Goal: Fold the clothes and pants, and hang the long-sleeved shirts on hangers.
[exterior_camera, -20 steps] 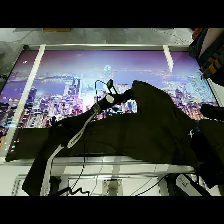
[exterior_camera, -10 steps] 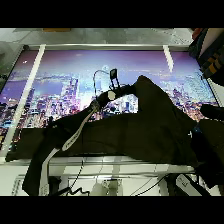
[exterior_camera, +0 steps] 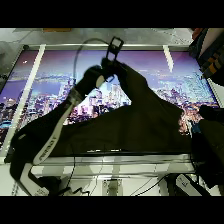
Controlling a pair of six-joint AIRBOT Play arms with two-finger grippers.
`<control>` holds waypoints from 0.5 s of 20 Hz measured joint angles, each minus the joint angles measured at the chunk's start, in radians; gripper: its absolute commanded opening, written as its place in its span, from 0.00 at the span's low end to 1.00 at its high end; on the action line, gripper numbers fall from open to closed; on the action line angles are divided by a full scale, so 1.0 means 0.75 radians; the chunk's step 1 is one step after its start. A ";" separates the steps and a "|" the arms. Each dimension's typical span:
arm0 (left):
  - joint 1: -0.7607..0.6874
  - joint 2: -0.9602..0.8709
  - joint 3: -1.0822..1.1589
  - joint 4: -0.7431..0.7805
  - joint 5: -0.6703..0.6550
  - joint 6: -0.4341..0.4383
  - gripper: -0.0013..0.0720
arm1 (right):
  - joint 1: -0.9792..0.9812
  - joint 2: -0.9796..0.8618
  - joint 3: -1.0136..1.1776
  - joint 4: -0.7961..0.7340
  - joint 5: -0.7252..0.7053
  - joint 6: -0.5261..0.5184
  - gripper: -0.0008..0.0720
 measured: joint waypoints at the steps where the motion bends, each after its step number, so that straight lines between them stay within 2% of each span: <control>1: 0.003 0.041 0.000 0.052 -0.021 0.092 0.03 | 0.000 0.000 0.000 0.002 0.014 0.000 0.07; 3: 0.005 0.109 0.000 0.125 -0.093 0.311 0.03 | 0.000 -0.001 0.000 0.008 0.044 0.001 0.07; 5: 0.003 0.144 -0.001 0.149 -0.224 0.478 0.03 | 0.000 0.000 0.000 0.012 0.067 0.001 0.07; 7: -0.002 0.144 -0.003 0.131 -0.406 0.577 0.03 | 0.000 0.000 0.000 0.015 0.084 0.001 0.06; 10: -0.004 0.077 -0.005 0.117 -0.689 0.652 0.03 | 0.000 -0.001 -0.006 0.016 0.098 0.001 0.06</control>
